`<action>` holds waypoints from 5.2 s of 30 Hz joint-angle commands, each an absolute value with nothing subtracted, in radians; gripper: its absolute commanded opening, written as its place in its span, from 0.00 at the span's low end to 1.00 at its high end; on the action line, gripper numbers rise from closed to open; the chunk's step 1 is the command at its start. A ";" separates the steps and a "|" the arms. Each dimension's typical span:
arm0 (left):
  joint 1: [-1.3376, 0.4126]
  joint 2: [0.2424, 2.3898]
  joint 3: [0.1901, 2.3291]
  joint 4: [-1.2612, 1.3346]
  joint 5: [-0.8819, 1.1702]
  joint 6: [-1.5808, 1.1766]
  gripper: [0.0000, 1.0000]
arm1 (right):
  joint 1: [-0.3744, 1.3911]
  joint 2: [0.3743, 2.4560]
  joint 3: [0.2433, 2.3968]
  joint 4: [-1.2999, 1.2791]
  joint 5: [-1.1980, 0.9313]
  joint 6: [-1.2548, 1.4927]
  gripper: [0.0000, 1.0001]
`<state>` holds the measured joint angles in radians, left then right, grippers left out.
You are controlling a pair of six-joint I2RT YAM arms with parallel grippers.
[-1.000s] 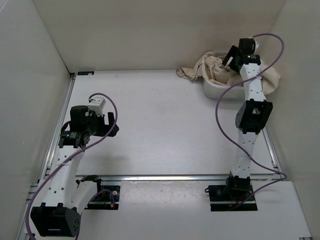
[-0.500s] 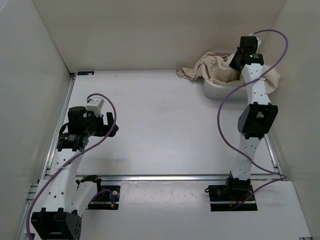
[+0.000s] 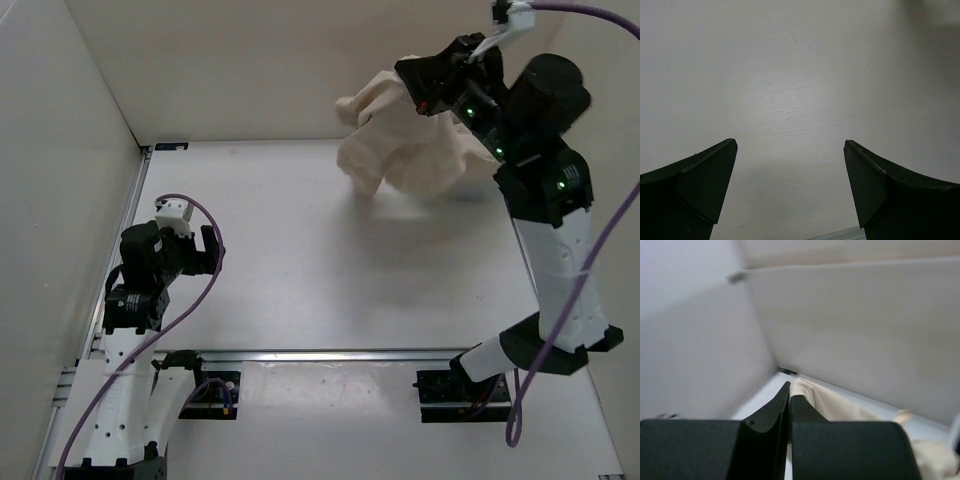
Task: Fold and stack the trousers
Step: Move the trousers to the center of the board, then flatten the trousers out
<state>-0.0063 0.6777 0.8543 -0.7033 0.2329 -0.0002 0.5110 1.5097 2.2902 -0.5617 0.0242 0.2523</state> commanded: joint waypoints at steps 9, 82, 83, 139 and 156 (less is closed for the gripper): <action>0.005 0.709 0.956 -0.643 0.043 0.000 1.00 | 0.522 1.229 1.723 -0.305 0.012 0.549 0.00; 0.414 1.180 0.816 -0.741 0.078 0.000 0.27 | 0.579 1.479 1.764 -0.927 0.064 0.705 0.00; 0.414 1.180 0.816 -0.752 0.087 0.000 0.34 | 0.458 1.429 1.679 -1.077 0.187 0.745 0.00; 0.167 1.517 1.365 -0.847 0.275 0.000 1.00 | 1.138 1.950 1.979 -1.238 0.173 -0.022 0.99; -0.402 1.985 1.736 -0.870 0.184 0.000 1.00 | 0.776 1.052 0.918 -0.538 0.256 0.638 0.99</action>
<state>-0.3443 1.9373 1.6722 -0.8597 0.2211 -0.0006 0.8040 1.0069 0.9882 -0.5785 0.2424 0.5194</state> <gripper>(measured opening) 0.990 0.994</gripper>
